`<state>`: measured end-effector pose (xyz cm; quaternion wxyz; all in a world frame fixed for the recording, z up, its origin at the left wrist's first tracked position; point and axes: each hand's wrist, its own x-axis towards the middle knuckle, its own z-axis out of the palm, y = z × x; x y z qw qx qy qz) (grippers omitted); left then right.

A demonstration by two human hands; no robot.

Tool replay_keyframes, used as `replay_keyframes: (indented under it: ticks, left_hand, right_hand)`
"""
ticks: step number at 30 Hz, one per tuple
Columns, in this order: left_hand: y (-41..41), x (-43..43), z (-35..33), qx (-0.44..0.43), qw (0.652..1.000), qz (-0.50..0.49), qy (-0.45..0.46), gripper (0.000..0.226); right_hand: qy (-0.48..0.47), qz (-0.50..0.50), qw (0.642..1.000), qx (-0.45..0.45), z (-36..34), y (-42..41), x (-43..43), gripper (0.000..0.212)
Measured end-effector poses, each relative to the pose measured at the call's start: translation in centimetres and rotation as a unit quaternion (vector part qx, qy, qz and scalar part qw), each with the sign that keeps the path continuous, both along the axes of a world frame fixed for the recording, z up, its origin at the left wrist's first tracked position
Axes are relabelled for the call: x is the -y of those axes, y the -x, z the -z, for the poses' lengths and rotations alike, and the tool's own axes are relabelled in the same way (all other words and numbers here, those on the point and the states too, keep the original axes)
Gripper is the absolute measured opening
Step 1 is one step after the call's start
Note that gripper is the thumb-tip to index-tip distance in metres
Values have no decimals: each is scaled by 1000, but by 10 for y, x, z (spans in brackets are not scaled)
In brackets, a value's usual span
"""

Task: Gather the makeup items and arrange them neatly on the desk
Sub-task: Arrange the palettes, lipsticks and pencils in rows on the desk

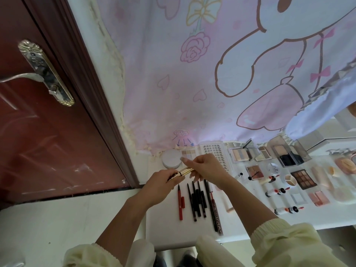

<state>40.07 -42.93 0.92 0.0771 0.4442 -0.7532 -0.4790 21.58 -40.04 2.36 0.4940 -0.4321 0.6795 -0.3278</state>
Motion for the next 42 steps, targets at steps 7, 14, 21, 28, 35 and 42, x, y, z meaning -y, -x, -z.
replay_keyframes:
  ticks: [7,14,21,28,35,42]
  left_hand:
    - [1,3,2,13,1000,-1,8,26]
    - [-1,3,5,5,1000,-9,10,21]
    - [-4,5,8,0,1000,-11,17,22]
    - [-4,5,10,-3,1000,-17,4,24]
    - [-6,7,13,-12,999,-37,-7,24]
    - [-10,6,18,-18,998,-53,-16,27]
  right_hand:
    - [-9,-15,999,48,1,2,4,29]
    - [12,-11,998,67,1,3,9,17]
    - [13,-6,1000,1,1,0,14,27]
    - [-19,-7,1000,-18,4,-2,14,33]
    - [-20,44,995,81,6,-2,15,28]
    - [0,79,995,62,7,-1,21,20]
